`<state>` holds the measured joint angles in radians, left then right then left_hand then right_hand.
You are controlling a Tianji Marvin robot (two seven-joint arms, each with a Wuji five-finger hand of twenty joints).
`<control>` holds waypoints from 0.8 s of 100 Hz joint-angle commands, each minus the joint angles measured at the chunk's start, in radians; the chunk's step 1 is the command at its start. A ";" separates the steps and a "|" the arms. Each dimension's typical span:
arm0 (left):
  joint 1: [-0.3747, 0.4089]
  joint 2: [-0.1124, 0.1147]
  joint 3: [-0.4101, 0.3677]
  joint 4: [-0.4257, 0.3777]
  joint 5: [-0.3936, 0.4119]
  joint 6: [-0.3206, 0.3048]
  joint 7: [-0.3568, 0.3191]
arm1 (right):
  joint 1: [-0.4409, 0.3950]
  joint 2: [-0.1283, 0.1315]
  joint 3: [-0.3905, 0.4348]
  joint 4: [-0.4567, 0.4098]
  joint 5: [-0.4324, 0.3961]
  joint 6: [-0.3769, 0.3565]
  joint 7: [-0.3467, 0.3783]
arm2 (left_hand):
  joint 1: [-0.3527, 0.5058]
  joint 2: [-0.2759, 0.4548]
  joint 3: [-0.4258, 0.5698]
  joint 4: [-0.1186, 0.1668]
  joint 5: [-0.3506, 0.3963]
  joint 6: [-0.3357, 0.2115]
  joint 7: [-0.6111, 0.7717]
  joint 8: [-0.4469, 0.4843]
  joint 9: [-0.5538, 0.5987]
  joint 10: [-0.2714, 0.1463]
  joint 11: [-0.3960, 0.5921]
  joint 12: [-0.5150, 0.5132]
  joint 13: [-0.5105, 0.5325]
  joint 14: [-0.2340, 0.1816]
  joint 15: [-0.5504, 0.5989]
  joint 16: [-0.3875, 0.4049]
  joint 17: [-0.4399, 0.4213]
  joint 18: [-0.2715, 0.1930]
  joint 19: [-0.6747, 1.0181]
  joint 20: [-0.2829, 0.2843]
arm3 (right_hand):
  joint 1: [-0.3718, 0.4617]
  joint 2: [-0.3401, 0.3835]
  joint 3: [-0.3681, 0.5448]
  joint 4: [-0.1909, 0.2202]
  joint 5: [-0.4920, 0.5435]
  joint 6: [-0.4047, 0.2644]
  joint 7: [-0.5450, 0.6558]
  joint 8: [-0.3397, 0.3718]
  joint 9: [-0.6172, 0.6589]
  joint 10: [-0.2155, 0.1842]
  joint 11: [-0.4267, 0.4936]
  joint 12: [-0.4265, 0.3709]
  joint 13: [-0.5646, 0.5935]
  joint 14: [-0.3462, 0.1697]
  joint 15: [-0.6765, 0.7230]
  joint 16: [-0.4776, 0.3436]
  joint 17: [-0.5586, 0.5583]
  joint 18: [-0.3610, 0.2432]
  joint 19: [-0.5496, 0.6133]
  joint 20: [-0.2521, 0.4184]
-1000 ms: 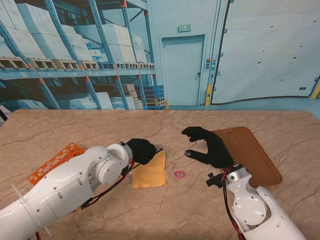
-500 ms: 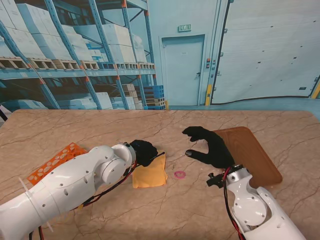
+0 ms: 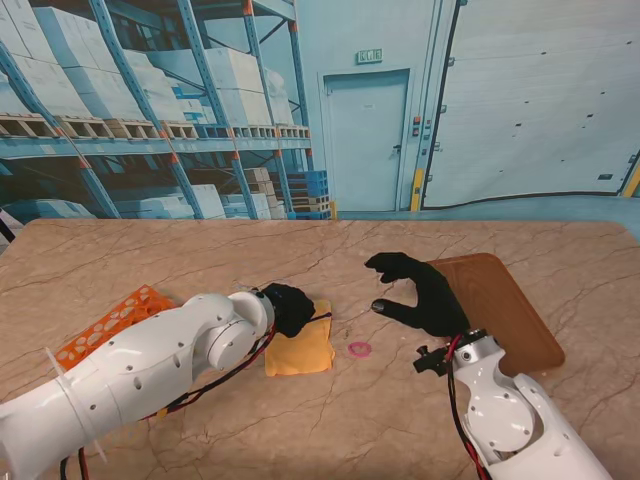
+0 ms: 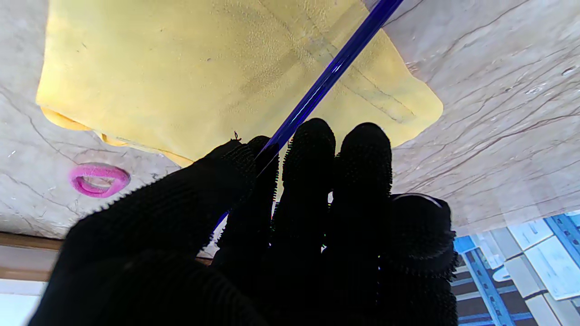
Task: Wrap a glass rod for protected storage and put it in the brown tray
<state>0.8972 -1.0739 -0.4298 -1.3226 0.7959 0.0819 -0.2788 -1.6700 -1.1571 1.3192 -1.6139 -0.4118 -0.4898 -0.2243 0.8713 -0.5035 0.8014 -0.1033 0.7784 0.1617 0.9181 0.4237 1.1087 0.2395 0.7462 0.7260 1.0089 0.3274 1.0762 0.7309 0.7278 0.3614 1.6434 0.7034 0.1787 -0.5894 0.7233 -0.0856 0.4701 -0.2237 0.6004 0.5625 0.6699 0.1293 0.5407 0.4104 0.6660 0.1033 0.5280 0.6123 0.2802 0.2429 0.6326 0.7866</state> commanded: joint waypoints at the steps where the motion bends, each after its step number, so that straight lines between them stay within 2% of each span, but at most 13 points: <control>1: 0.000 -0.009 0.008 0.005 -0.002 0.009 -0.002 | -0.006 -0.005 0.000 -0.006 -0.001 -0.004 -0.004 | -0.008 -0.022 0.003 0.000 0.021 0.009 0.054 -0.014 0.034 0.005 0.047 -0.010 0.034 -0.015 0.034 -0.006 0.028 -0.011 0.095 -0.009 | -0.015 0.028 0.000 0.025 0.008 -0.001 -0.011 0.000 0.012 0.002 0.010 0.002 0.001 -0.006 0.015 0.012 -0.004 -0.001 0.020 0.027; 17: -0.012 -0.016 0.038 0.029 0.017 0.009 0.029 | -0.007 -0.006 0.000 -0.005 0.000 -0.006 -0.005 | -0.030 -0.028 -0.022 -0.001 0.018 -0.004 0.085 -0.025 0.040 -0.014 0.078 -0.027 0.050 -0.033 0.057 -0.017 0.049 -0.031 0.122 -0.026 | -0.018 0.032 -0.001 0.025 0.009 0.001 -0.011 0.000 0.013 0.005 0.010 0.002 0.003 -0.005 0.016 0.013 -0.004 -0.001 0.020 0.027; 32: -0.020 -0.018 0.059 0.036 0.013 0.012 0.028 | -0.007 -0.006 0.001 -0.005 -0.001 -0.006 -0.006 | -0.036 -0.030 -0.050 0.001 -0.002 -0.020 0.108 -0.013 0.024 -0.029 0.112 -0.005 0.040 -0.043 0.078 -0.008 0.046 -0.052 0.127 -0.036 | -0.013 0.037 -0.002 0.026 0.008 0.001 -0.012 -0.001 0.013 0.003 0.011 0.002 0.003 -0.006 0.016 0.013 -0.004 0.000 0.020 0.027; 62: -0.041 -0.026 0.104 0.065 0.037 -0.002 0.062 | -0.007 -0.007 0.001 -0.004 0.001 -0.006 -0.008 | -0.050 -0.038 -0.071 -0.010 -0.004 -0.041 0.130 -0.009 0.028 -0.047 0.136 0.013 0.051 -0.057 0.097 -0.002 0.060 -0.068 0.143 -0.042 | -0.012 0.047 -0.007 0.027 0.008 0.001 -0.011 -0.001 0.015 0.004 0.011 0.002 0.003 -0.005 0.016 0.013 -0.004 0.000 0.020 0.027; 80: -0.049 -0.033 0.121 0.069 0.035 0.024 0.065 | -0.007 -0.007 0.001 -0.003 0.002 -0.006 -0.008 | -0.052 -0.030 -0.079 -0.006 -0.016 -0.061 0.131 -0.008 0.019 -0.061 0.154 0.029 0.047 -0.067 0.110 0.005 0.058 -0.078 0.146 -0.049 | -0.010 0.049 -0.009 0.027 0.009 0.001 -0.012 -0.001 0.014 0.004 0.010 0.001 0.003 -0.004 0.016 0.013 -0.004 -0.001 0.020 0.027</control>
<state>0.8446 -1.0964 -0.3085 -1.2519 0.8344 0.0918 -0.2116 -1.6717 -1.1587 1.3212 -1.6126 -0.4108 -0.4919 -0.2309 0.8251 -0.5000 0.7362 -0.1024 0.7756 0.1242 1.0166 0.4032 1.1260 0.1795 0.8530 0.7406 1.0246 0.2755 1.1501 0.7173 0.7626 0.3090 1.6833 0.6668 0.1786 -0.5669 0.7228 -0.0856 0.4702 -0.2237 0.6004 0.5625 0.6700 0.1293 0.5407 0.4104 0.6660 0.1034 0.5280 0.6124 0.2802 0.2429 0.6326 0.7866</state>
